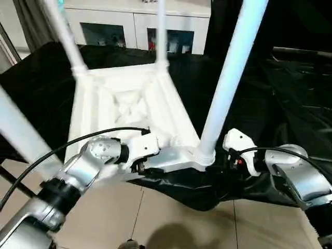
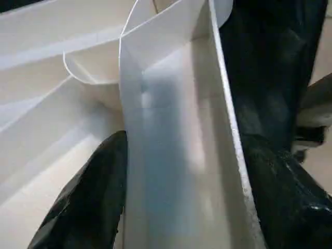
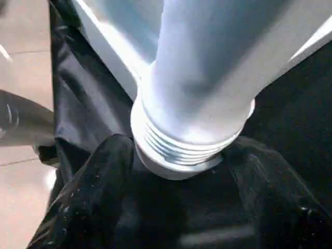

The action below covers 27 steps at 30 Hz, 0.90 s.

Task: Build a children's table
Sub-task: Rotate table base

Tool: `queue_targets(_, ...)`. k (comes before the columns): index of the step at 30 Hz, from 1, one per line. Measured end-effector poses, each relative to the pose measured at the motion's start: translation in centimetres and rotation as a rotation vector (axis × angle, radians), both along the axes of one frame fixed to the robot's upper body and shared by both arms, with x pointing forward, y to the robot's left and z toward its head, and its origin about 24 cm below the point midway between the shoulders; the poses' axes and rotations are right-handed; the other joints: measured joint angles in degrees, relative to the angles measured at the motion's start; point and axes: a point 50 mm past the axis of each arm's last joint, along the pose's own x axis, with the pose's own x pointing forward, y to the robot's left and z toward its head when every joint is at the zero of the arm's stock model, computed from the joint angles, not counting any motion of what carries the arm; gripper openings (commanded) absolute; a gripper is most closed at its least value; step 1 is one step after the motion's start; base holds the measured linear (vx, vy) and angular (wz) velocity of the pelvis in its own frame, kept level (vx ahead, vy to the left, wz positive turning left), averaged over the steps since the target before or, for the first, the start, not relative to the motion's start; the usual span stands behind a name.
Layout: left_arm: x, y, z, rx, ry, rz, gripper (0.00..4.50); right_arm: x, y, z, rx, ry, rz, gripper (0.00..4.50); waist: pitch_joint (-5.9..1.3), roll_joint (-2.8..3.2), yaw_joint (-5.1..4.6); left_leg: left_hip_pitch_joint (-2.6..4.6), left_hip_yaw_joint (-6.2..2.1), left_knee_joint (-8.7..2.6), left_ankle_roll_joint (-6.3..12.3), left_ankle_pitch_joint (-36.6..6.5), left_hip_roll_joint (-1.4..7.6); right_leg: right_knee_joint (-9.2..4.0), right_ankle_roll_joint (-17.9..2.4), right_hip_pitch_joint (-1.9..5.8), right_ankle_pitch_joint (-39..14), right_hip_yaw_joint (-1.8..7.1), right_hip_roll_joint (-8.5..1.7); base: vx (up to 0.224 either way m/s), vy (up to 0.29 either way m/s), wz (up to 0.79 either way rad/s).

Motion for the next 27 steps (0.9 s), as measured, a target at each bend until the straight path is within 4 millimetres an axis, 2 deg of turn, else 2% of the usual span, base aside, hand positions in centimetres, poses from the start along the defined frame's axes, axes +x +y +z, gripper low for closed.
queue_targets(10,2.5,-1.5,1.2,0.069,-0.212,-0.151,3.02,0.0,-0.5,0.1,-0.013,-0.014,-0.027,3.17,-0.06,0.38,0.68,-0.03,0.00,0.00,-0.02,0.02,0.02,0.00,0.00,-0.04,0.01,-0.01,0.01,0.000,0.000,0.00)
queue_targets(13,3.5,-1.9,2.2,0.084,-0.299,-0.169,2.58,-0.2,-0.3,-0.1,-0.015,-0.003,-0.018,3.17,-0.12,0.53,0.63,-0.03,0.00,0.00,-0.03,0.02,0.03,0.00,0.00,-0.06,0.01,-0.02,0.01,0.000,0.000,0.00)
queue_targets(16,4.2,-1.7,2.7,0.097,-0.363,-0.151,2.43,-0.4,-0.3,-0.3,-0.017,0.009,-0.021,3.17,-0.24,0.77,0.40,-0.03,0.00,0.00,-0.03,0.02,0.02,0.00,0.01,-0.08,0.01,-0.01,0.02,0.000,0.000,0.00)
queue_targets(22,4.8,-1.6,2.6,0.073,-0.382,-0.122,2.43,-0.5,-0.3,-0.5,-0.016,0.011,-0.022,3.17,-0.32,0.91,0.45,-0.04,0.00,0.00,-0.02,0.02,0.03,-0.03,0.02,-0.10,-0.01,-0.01,0.03,0.000,0.000,0.00)
queue_targets(25,4.9,-1.4,2.9,0.022,-0.356,-0.089,2.78,-0.5,-0.3,-0.5,-0.017,0.010,-0.024,3.17,-0.31,0.93,0.63,-0.06,0.00,0.00,-0.02,0.02,0.03,-0.04,0.02,-0.12,-0.01,-0.01,0.03,0.000,0.000,0.00)
queue_targets(27,5.0,-1.3,3.2,-0.018,-0.344,-0.064,2.81,-0.5,-0.3,-0.5,-0.017,0.009,-0.024,3.17,-0.31,0.93,0.64,-0.06,0.00,0.00,-0.02,0.02,0.03,-0.04,0.02,-0.11,-0.01,-0.01,0.03,0.000,0.000,0.00)
